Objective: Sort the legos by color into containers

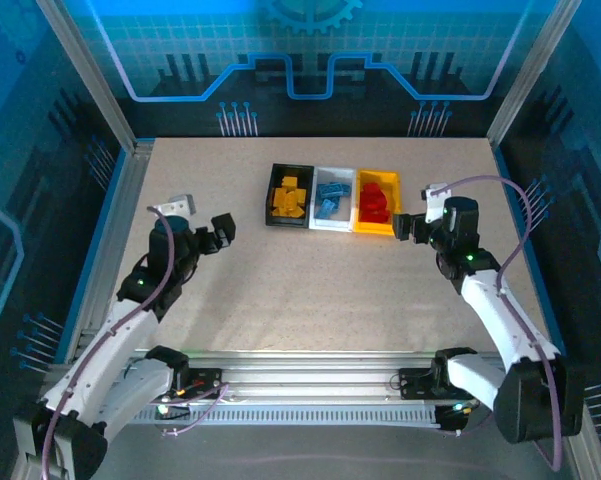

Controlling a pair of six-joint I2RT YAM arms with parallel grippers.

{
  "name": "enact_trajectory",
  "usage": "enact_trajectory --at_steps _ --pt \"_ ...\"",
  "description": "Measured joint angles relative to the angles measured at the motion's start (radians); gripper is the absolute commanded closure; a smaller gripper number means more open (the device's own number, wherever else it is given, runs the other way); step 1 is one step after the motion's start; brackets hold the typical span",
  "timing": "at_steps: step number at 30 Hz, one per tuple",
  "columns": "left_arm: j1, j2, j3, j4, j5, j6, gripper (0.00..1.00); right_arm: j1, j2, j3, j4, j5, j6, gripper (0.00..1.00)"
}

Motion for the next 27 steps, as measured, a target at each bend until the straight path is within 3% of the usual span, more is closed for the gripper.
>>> enact_trajectory --at_steps 12,27 --pt "0.001 0.0 -0.035 0.045 -0.078 0.054 0.01 -0.027 0.279 -0.112 0.32 -0.024 -0.019 0.0" --pt "0.078 0.219 -0.083 0.222 -0.139 0.135 0.01 -0.026 0.397 -0.133 0.523 -0.025 -0.019 0.0"
